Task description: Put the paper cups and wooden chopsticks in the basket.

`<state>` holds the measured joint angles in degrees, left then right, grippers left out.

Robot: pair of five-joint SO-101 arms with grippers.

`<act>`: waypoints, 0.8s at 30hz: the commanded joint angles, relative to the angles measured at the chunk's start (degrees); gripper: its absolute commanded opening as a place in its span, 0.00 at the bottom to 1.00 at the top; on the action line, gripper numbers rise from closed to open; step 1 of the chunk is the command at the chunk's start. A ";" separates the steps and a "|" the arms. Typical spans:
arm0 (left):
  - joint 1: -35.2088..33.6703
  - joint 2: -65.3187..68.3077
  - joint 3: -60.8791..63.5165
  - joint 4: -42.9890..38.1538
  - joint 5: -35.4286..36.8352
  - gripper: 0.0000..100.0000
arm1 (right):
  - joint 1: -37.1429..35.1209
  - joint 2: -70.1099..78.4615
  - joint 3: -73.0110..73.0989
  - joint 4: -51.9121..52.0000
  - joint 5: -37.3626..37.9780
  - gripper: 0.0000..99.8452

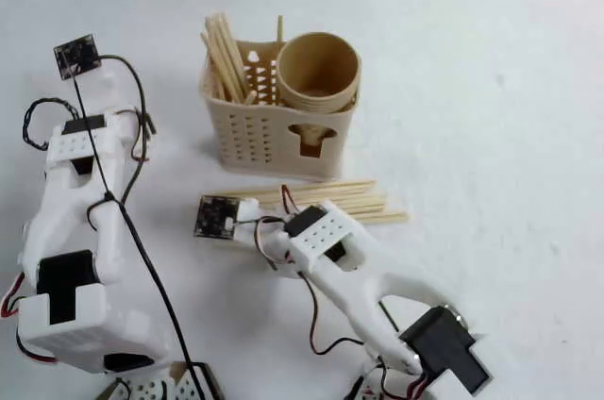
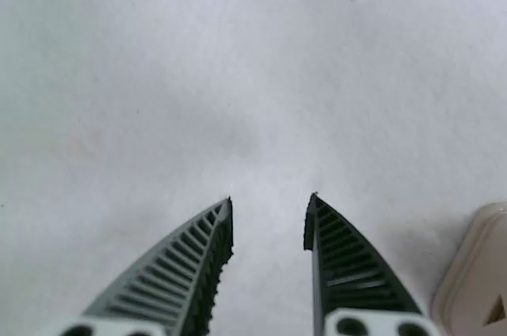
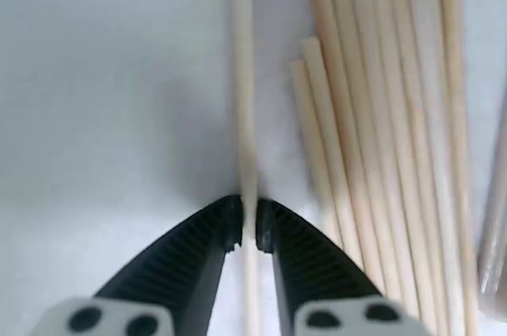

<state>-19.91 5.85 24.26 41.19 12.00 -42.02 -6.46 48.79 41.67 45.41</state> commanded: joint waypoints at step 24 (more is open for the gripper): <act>0.31 -1.54 -0.62 -1.05 0.35 0.17 | 1.80 -36.26 -34.20 3.65 -29.80 0.02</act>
<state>-19.91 5.85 24.26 41.19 12.00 -39.65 -46.99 28.57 51.43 19.38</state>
